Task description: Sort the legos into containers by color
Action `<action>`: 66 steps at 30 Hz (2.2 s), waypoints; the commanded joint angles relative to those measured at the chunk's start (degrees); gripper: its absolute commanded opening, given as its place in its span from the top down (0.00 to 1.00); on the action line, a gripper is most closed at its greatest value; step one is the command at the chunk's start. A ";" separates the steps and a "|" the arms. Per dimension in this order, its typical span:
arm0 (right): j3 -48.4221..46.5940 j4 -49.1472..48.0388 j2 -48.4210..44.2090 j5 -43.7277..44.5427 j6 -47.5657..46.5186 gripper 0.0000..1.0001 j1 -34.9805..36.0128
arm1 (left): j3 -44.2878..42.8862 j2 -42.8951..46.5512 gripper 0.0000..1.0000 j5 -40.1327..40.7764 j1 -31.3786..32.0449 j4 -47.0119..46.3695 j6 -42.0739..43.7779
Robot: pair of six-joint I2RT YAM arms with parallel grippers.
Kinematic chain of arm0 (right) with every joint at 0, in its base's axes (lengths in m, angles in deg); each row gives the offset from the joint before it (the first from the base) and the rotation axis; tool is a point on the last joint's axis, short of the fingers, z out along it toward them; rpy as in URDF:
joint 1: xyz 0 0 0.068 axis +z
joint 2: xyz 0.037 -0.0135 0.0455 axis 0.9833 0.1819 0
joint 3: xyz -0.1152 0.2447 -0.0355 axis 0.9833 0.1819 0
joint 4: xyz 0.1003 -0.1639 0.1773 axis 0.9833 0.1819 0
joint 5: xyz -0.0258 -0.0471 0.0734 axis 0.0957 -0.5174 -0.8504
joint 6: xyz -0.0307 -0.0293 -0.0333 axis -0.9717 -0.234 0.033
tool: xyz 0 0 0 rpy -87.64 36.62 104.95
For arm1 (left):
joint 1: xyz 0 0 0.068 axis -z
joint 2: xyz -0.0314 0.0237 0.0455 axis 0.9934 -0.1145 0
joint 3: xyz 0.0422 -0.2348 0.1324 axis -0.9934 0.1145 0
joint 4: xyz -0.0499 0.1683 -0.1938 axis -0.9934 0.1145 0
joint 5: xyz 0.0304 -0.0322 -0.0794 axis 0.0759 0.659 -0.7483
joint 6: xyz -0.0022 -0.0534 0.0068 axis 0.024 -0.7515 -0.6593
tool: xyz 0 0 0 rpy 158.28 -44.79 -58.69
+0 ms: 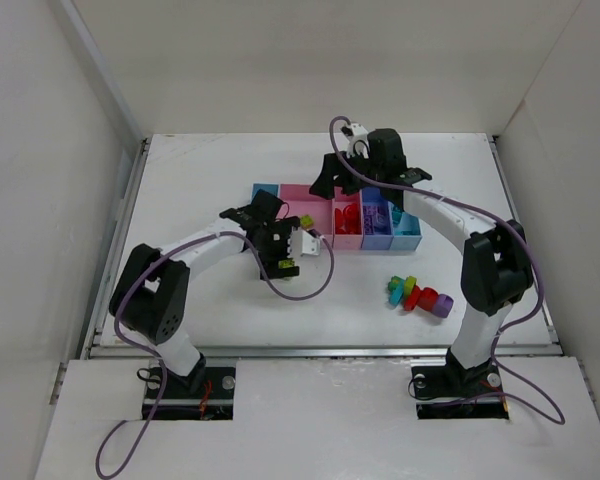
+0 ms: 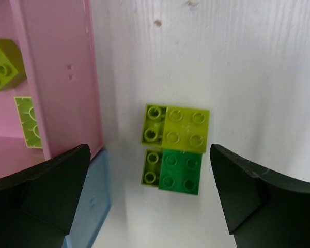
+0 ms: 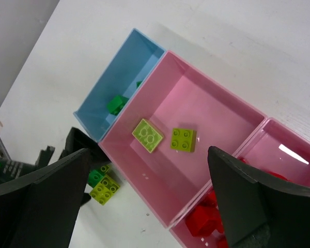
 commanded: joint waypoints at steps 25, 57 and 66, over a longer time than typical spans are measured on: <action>-0.48 1.65 -2.73 1.51 -2.97 0.01 -0.50 | 2.93 -1.71 0.46 -4.29 -3.78 3.13 7.53; -11.29 15.12 -1.51 -15.00 -8.95 0.01 6.36 | -15.10 5.32 1.00 -3.15 -5.10 0.14 -23.15; -11.20 12.83 1.84 -19.31 -6.50 0.10 6.97 | -15.10 6.37 1.00 -2.62 -5.10 -3.02 -27.45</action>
